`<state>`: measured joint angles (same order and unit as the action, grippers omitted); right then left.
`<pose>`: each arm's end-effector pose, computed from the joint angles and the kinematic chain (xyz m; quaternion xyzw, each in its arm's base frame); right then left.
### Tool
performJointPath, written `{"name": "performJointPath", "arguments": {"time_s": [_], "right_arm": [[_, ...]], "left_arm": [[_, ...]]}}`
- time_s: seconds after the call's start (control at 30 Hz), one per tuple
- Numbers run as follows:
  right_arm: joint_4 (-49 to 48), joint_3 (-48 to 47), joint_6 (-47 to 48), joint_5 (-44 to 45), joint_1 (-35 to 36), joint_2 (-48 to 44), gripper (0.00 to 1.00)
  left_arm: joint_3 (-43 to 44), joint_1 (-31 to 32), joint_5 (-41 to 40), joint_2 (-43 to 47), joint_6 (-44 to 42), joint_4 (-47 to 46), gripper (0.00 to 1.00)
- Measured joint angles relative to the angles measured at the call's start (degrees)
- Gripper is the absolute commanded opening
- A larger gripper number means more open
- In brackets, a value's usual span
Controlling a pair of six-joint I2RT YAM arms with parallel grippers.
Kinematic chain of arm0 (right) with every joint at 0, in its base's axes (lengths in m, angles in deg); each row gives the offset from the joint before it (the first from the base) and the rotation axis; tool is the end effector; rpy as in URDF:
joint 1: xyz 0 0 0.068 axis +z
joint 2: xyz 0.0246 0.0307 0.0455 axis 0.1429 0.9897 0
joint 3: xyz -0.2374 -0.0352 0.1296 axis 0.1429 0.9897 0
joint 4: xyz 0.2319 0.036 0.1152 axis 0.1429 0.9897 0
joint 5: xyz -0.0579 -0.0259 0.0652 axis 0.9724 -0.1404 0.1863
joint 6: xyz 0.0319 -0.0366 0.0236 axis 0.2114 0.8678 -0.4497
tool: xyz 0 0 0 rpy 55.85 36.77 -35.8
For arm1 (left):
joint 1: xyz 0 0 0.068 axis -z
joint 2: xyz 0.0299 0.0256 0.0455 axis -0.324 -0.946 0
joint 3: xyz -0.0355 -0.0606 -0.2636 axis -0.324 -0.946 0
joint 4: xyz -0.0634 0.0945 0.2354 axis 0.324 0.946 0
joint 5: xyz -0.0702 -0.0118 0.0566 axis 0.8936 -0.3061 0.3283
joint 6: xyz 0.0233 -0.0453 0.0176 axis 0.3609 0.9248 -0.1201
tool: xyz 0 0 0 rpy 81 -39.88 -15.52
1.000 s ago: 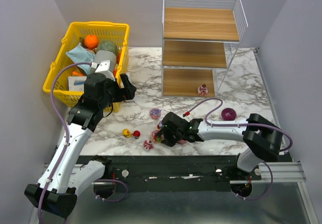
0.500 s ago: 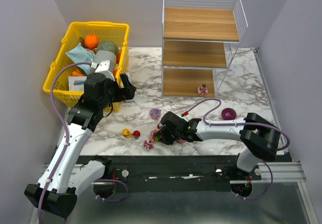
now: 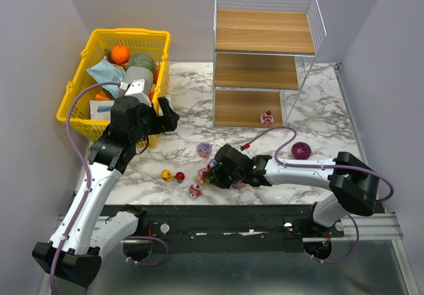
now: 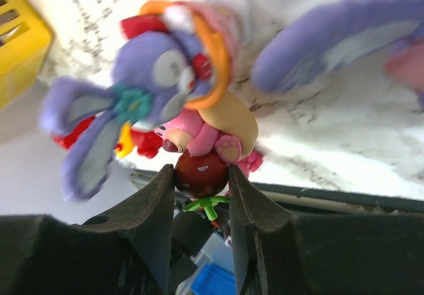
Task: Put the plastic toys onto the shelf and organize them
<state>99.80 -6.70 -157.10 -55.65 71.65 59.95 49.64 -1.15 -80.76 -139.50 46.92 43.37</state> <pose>0.1427 0.2757 0.1800 0.3384 0.8821 0.3131 0.0964 0.1851 -0.0605 0.3696 -0.0512 0.8373 -0.2159 0.4996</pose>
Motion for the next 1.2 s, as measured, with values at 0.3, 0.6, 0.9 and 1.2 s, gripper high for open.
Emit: {"name": "performJointPath", "arguments": {"time_s": [0.3,0.6,0.9,1.2], "right_arm": [[0.9,0.0,3.1,0.2,0.0,-4.7,0.14],[2.5,0.0,6.1,3.1,0.3,-12.6,0.13],[3.8,5.1,7.4,5.8,-9.4,-23.7,0.13],[4.0,8.1,18.8,5.0,-29.4,-23.7,0.13]], "left_arm": [[0.0,0.0,0.0,0.0,0.0,0.0,0.99],[0.0,0.0,0.0,0.0,0.0,0.0,0.99],[0.0,0.0,0.0,0.0,0.6,0.1,0.99],[0.0,0.0,0.0,-0.3,1.2,1.2,0.99]]}}
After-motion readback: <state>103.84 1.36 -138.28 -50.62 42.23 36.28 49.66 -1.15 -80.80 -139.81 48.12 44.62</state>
